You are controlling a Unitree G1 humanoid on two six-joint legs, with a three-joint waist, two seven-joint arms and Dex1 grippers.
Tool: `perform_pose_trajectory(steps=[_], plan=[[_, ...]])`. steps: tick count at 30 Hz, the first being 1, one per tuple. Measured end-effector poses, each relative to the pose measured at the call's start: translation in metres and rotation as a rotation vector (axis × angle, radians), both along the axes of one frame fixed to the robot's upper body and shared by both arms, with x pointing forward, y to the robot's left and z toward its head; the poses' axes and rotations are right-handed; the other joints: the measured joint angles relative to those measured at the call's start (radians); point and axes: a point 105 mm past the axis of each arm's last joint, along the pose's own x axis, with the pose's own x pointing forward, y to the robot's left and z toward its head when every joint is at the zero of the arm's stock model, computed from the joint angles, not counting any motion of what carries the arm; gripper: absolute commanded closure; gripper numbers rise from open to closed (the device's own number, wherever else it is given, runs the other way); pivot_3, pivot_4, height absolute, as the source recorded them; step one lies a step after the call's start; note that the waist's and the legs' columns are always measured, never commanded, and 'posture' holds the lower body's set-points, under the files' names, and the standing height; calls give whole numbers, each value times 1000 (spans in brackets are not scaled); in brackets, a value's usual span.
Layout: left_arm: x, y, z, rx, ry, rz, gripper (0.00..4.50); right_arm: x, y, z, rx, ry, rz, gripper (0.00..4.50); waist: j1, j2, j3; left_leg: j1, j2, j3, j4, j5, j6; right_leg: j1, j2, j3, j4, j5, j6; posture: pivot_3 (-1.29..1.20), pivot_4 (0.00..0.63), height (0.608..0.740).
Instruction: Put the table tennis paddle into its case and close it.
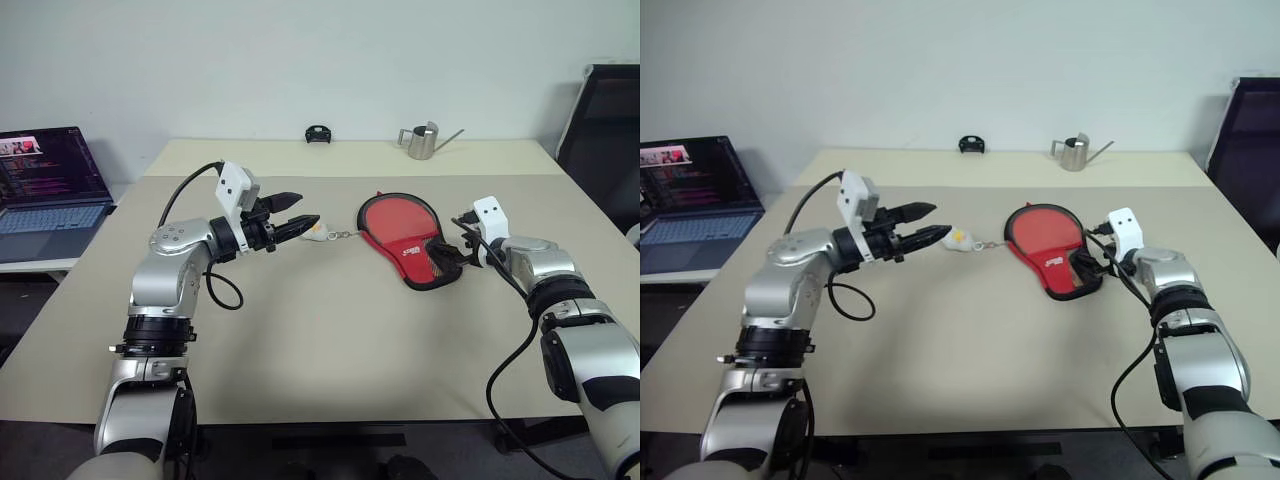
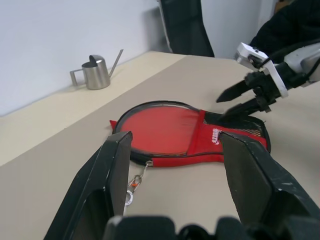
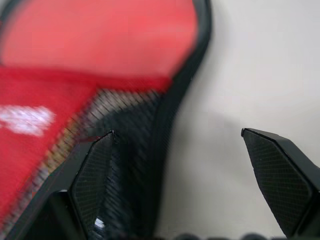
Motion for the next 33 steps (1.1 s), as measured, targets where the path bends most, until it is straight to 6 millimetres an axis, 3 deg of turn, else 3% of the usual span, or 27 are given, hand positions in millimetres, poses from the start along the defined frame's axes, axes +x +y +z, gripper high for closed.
perform_pose_trajectory(steps=[10,13,25,26,33], plan=[[-1,1,1,-11,8,8,1495,1,26,-8,1,22,91,46,-16,0,0,2,1,0,0,0,-1,1,0,0,1,0,0,0,150,740],[-1,0,1,-11,4,6,1495,1,33,-10,-4,33,103,549,-25,0,0,3,1,0,0,0,-1,2,0,1,1,0,0,0,150,740],[-4,8,-6,14,16,24,1495,0,42,-22,-13,102,76,4302,-22,-3,-4,12,1,0,-1,0,0,9,1,1,2,0,0,0,150,740],[-5,10,-8,18,21,27,1495,0,42,-22,-10,102,70,4488,-22,-3,-4,12,1,0,-1,0,0,9,1,1,2,0,0,0,150,740],[-16,37,-26,104,86,40,1495,3,51,-22,72,114,-8,4488,-27,-6,-6,14,2,0,-2,-1,1,10,1,1,2,1,-2,0,150,740]])
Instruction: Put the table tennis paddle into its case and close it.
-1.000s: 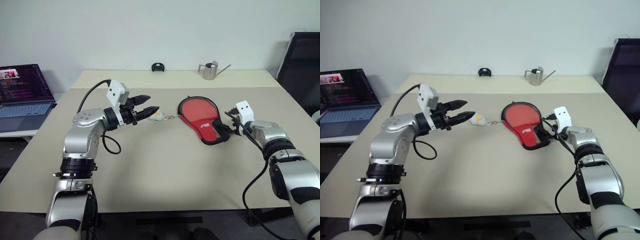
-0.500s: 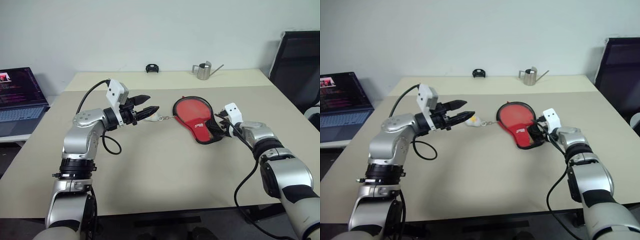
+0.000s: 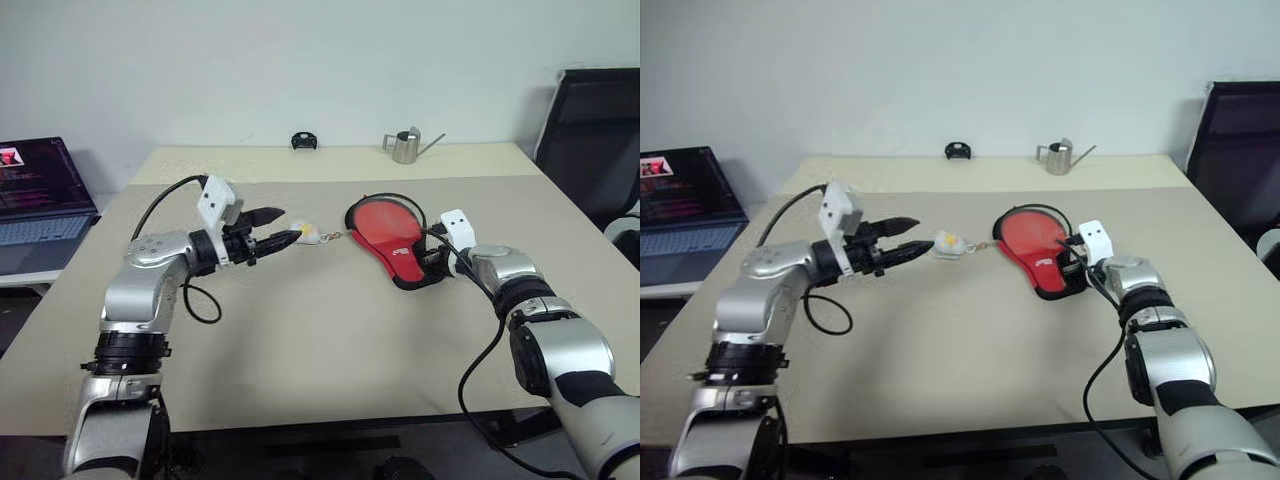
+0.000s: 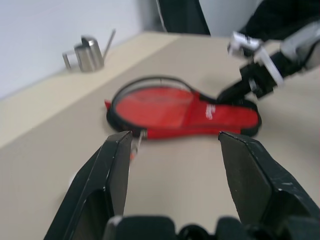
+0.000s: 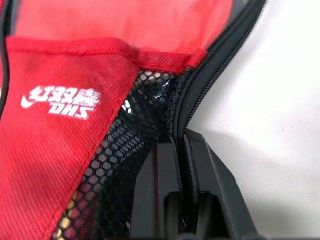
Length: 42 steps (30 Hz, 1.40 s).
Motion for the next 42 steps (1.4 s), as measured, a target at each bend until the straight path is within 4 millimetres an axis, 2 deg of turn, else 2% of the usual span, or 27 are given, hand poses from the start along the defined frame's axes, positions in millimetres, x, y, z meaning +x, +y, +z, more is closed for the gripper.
perform_pose_trajectory(steps=[5,17,23,34,42], plan=[[-10,10,-8,45,48,-26,1495,-3,7,2,73,33,-55,4488,1,0,0,0,0,0,-1,0,0,-1,0,-1,0,0,-1,0,150,740],[-31,1,-15,68,131,-179,1495,-38,35,11,127,69,-58,4488,4,1,1,-10,2,-1,-2,0,0,-8,2,-1,-1,0,-1,0,150,740],[-48,-2,-19,89,187,-262,1495,-63,34,8,139,87,-74,4488,11,2,1,-11,2,-2,-2,0,0,-9,2,-2,-2,0,-1,0,150,740],[-72,-10,-31,121,277,-387,1495,-104,20,2,155,152,-105,4488,26,2,1,-12,1,-2,-2,0,1,-9,2,-2,-3,0,-1,0,150,740],[-90,-23,-34,153,307,-502,1495,-138,25,-2,145,202,-69,4488,28,2,1,-11,2,-3,-2,0,1,-8,3,-2,-4,0,-1,0,150,740]])
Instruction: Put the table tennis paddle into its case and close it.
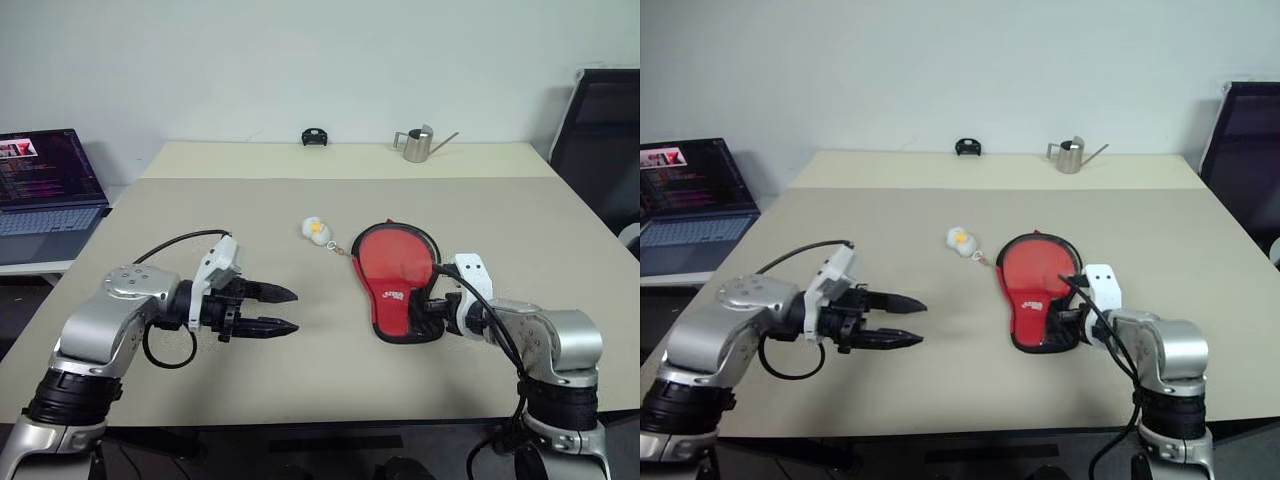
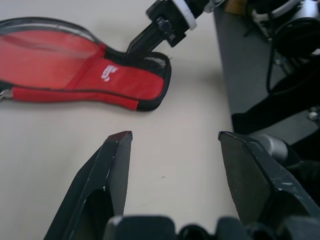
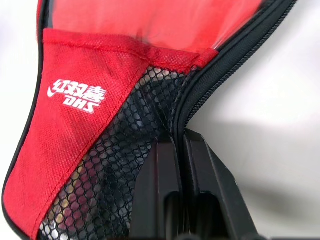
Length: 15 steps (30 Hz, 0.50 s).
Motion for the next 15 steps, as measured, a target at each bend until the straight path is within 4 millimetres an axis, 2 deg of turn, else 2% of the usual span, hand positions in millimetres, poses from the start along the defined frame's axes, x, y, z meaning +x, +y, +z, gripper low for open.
perform_pose_trajectory(steps=[8,15], plan=[[-6,-3,-4,25,29,-49,1495,-38,1,-12,9,10,77,4488,0,0,0,1,0,-1,0,0,0,2,1,-1,-3,0,0,0,150,740],[-10,-7,-9,35,55,-82,1495,-68,-9,-20,4,40,109,4488,3,0,0,1,0,-2,-1,-1,1,5,1,-3,-7,0,0,0,150,740]])
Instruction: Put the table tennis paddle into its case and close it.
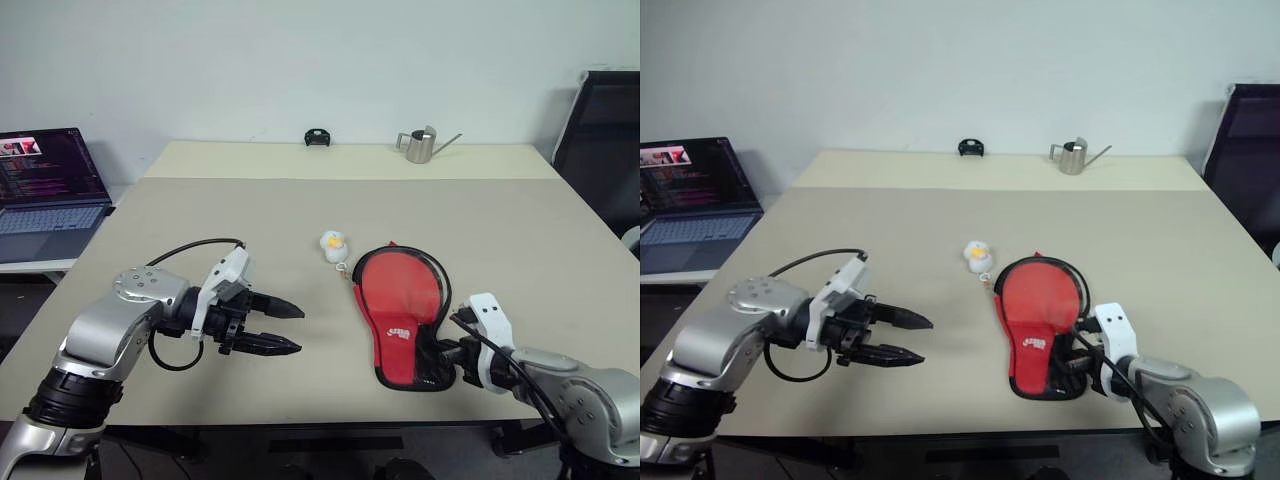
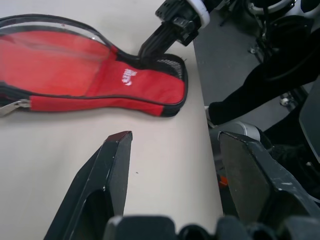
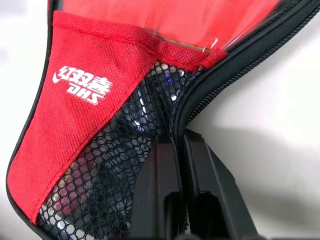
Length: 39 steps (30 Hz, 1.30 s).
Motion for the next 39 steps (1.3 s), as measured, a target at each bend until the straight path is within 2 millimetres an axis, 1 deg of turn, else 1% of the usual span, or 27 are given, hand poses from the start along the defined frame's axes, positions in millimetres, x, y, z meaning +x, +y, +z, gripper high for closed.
perform_pose_trajectory(steps=[7,12,21,27,33,35,36,39], plan=[[-1,-3,-2,5,8,-24,1495,-8,-7,0,0,14,-10,4488,1,0,0,0,0,0,0,0,0,0,0,0,0,0,0,0,150,740],[-1,-6,-2,3,3,-41,1495,-10,-7,-1,4,18,-20,4488,2,0,0,0,0,0,0,0,0,0,0,0,0,0,0,0,150,740],[-1,-6,-1,2,-3,-49,1495,-19,-15,-3,-4,47,-22,4488,4,0,0,-1,0,0,0,-1,1,1,0,-1,-2,0,0,0,150,740],[0,-5,-3,3,3,-46,1495,-21,-16,-2,-15,53,-17,4488,4,0,0,-1,0,-1,0,-1,1,1,0,-1,-3,0,0,0,150,740],[1,-4,-4,0,-1,-44,1495,-15,-14,-1,-13,49,-27,4488,3,0,0,0,0,0,0,-1,1,1,0,0,-2,0,0,0,150,740],[1,-5,-4,0,-1,-44,1495,-14,-13,-1,-13,50,-32,3975,1,0,0,0,0,0,0,-1,1,1,0,0,-1,0,0,0,150,740],[1,-5,-4,0,-1,-45,1495,-13,-13,-1,-14,50,-34,3812,1,0,0,0,0,0,1,-1,1,1,0,1,0,0,0,0,150,740],[1,-5,-4,0,-1,-44,1495,-10,-9,2,-1,42,-29,2850,0,0,0,1,0,1,1,-1,1,1,1,1,0,0,0,0,150,740]])
